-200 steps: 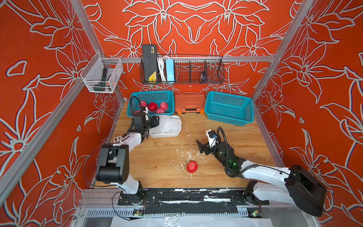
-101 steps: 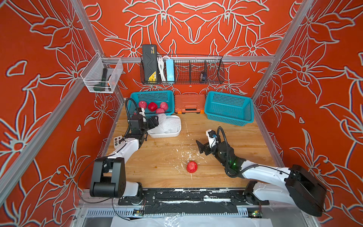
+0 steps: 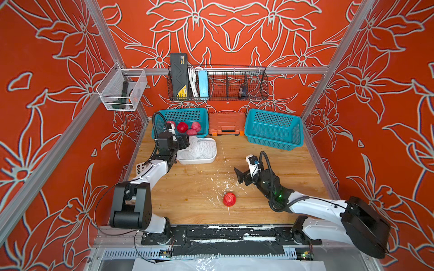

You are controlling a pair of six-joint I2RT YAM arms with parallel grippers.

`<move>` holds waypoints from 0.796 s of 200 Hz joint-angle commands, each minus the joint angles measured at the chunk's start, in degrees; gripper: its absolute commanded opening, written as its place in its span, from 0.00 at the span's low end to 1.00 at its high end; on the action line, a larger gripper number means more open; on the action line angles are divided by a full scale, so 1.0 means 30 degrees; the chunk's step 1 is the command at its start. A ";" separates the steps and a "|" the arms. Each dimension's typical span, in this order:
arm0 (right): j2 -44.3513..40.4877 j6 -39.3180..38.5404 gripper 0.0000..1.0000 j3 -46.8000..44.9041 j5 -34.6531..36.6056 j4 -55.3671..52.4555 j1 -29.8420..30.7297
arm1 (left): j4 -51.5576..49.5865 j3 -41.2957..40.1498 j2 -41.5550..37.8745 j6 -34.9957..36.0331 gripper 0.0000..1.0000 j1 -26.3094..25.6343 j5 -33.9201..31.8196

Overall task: Remove foam nets from apples
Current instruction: Adjust the foam net in the storage box.

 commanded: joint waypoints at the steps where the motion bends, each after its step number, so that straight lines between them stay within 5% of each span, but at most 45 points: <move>1: -0.0115 0.0079 0.98 0.0671 0.0062 -0.0202 -0.0094 | -0.0596 0.0849 0.1196 0.1726 0.73 -0.0800 -0.0027; 106: -0.0024 0.0117 0.98 0.0731 0.0012 -0.0291 -0.0107 | -0.2449 0.0709 0.3581 0.1701 0.74 -0.1627 -0.1430; 159: -0.0235 0.0024 0.98 0.0680 0.0159 -0.0401 -0.0104 | -0.1741 0.1361 0.4920 0.0724 0.74 -0.0535 0.0255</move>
